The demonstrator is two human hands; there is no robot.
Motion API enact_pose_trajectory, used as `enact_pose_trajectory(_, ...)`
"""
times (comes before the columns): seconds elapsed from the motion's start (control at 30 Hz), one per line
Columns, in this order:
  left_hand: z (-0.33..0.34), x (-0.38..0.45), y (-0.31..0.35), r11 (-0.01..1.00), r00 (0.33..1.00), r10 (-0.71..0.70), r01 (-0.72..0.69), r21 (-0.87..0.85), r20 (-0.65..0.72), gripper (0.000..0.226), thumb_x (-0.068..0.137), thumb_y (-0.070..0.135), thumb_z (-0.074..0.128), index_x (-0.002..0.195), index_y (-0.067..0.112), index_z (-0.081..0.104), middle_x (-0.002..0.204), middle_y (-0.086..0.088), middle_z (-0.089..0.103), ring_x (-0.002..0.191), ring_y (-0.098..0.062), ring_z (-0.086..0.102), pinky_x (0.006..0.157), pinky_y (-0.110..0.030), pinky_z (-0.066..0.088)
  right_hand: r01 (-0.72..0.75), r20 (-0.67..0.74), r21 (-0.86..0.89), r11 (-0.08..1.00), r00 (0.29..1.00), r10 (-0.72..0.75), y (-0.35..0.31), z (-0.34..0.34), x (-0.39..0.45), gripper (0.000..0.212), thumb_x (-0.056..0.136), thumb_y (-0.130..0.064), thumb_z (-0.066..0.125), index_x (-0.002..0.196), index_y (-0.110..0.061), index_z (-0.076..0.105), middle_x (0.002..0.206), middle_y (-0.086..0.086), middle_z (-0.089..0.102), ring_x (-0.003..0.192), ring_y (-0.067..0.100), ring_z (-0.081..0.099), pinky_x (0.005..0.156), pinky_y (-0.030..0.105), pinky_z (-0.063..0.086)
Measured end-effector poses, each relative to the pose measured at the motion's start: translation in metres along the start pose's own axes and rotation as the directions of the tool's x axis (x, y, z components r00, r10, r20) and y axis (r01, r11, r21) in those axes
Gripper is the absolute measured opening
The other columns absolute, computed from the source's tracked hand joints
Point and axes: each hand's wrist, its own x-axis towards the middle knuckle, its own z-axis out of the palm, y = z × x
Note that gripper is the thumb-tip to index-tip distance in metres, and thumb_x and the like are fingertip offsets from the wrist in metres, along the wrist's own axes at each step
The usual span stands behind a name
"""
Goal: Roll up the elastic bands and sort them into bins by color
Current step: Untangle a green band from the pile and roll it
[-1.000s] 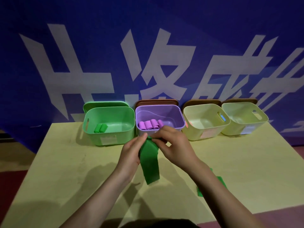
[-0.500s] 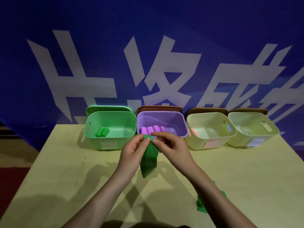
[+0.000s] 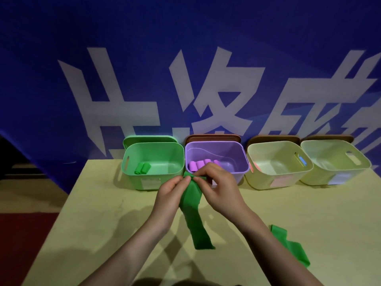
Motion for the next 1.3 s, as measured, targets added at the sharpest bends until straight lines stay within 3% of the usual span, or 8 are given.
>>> enact_pose_trajectory(0.13, -0.002, 0.007, 0.004, 0.998, 1.0, -0.022, 0.021, -0.065, -0.019, 0.021, 0.086, 0.027, 0.063, 0.087, 0.008, 0.073, 0.094, -0.013, 0.069, 0.09, -0.025, 0.061, 0.085, -0.039, 0.043, 0.136, 0.089, -0.13, 0.982, 0.988, -0.125, 0.003, -0.004, 0.012, 0.007, 0.087, -0.01, 0.063, 0.09, -0.009, 0.069, 0.081, -0.009, 0.057, 0.074, -0.003, 0.048, 0.071, 0.011, 0.038)
enact_pose_trajectory(0.3, 0.006, 0.017, 0.003, 0.998, 1.0, -0.018, 0.02, -0.055, 0.02, 0.023, 0.093, 0.023, 0.055, 0.098, 0.009, 0.073, 0.101, -0.018, 0.071, 0.095, -0.026, 0.063, 0.086, -0.039, 0.044, 0.188, 0.148, -0.157, 0.969, 0.975, -0.165, 0.005, -0.018, 0.022, 0.014, 0.088, -0.014, 0.062, 0.095, -0.007, 0.072, 0.084, 0.002, 0.064, 0.079, 0.013, 0.059, 0.071, 0.021, 0.045)
enact_pose_trajectory(0.43, 0.011, 0.019, 0.002, 0.999, 0.998, 0.001, 0.002, -0.037, 0.061, 0.021, 0.095, 0.016, 0.051, 0.094, 0.012, 0.071, 0.097, -0.011, 0.072, 0.091, -0.022, 0.062, 0.085, -0.038, 0.043, 0.058, 0.087, 0.019, 0.998, 0.994, -0.06, 0.006, -0.026, 0.018, 0.027, 0.093, -0.025, 0.053, 0.096, -0.007, 0.074, 0.086, 0.001, 0.065, 0.083, 0.008, 0.06, 0.077, 0.021, 0.047)
enact_pose_trajectory(0.57, 0.01, 0.023, 0.001, 0.991, 0.987, 0.114, -0.121, 0.063, 0.111, 0.017, 0.095, 0.018, 0.053, 0.092, 0.018, 0.07, 0.093, -0.006, 0.072, 0.09, -0.023, 0.063, 0.083, -0.038, 0.048, -0.156, 0.036, 0.102, 0.982, 0.988, 0.153, 0.009, -0.017, 0.011, 0.019, 0.089, -0.021, 0.066, 0.105, -0.013, 0.073, 0.091, 0.001, 0.07, 0.086, 0.012, 0.062, 0.079, 0.025, 0.05)
enact_pose_trajectory(0.73, 0.008, 0.024, 0.001, 0.966, 0.974, 0.197, -0.212, 0.145, 0.115, 0.02, 0.095, 0.015, 0.055, 0.078, 0.02, 0.065, 0.07, 0.007, 0.063, 0.07, -0.01, 0.055, 0.066, -0.027, 0.044, -0.302, -0.034, 0.2, 0.932, 0.949, 0.314, 0.012, 0.0, 0.009, 0.004, 0.084, -0.012, 0.071, 0.087, -0.014, 0.073, 0.072, -0.015, 0.063, 0.065, 0.006, 0.05, 0.065, 0.019, 0.044)
enact_pose_trajectory(0.97, 0.005, 0.028, -0.001, 0.998, 0.997, -0.051, 0.052, -0.019, 0.058, 0.023, 0.092, 0.023, 0.057, 0.085, 0.014, 0.077, 0.096, -0.013, 0.073, 0.093, -0.026, 0.065, 0.092, -0.042, 0.046, -0.172, -0.111, 0.079, 0.982, 0.977, 0.18, 0.01, 0.001, 0.016, 0.011, 0.081, -0.021, 0.066, 0.081, -0.01, 0.069, 0.073, -0.013, 0.059, 0.068, 0.007, 0.051, 0.066, 0.017, 0.04)
enact_pose_trajectory(1.1, 0.005, 0.03, -0.001, 0.989, 0.992, -0.105, 0.111, -0.099, 0.065, 0.029, 0.094, 0.015, 0.052, 0.079, 0.013, 0.077, 0.087, -0.014, 0.07, 0.084, -0.025, 0.062, 0.087, -0.049, 0.045, -0.099, -0.066, 0.01, 0.995, 0.993, 0.099, 0.014, -0.002, 0.016, 0.02, 0.083, -0.028, 0.063, 0.086, -0.011, 0.072, 0.074, -0.005, 0.06, 0.071, 0.009, 0.052, 0.07, 0.025, 0.042)
enact_pose_trajectory(1.3, 0.007, 0.027, 0.005, 0.989, 0.988, -0.068, 0.086, -0.123, 0.137, 0.026, 0.081, 0.032, 0.059, 0.087, 0.015, 0.078, 0.096, -0.011, 0.073, 0.088, -0.018, 0.064, 0.08, -0.034, 0.046, -0.035, -0.012, 0.02, 0.999, 0.999, 0.035, 0.02, -0.011, 0.018, 0.018, 0.084, -0.02, 0.066, 0.095, -0.009, 0.074, 0.082, -0.003, 0.064, 0.077, 0.01, 0.057, 0.07, 0.018, 0.044)
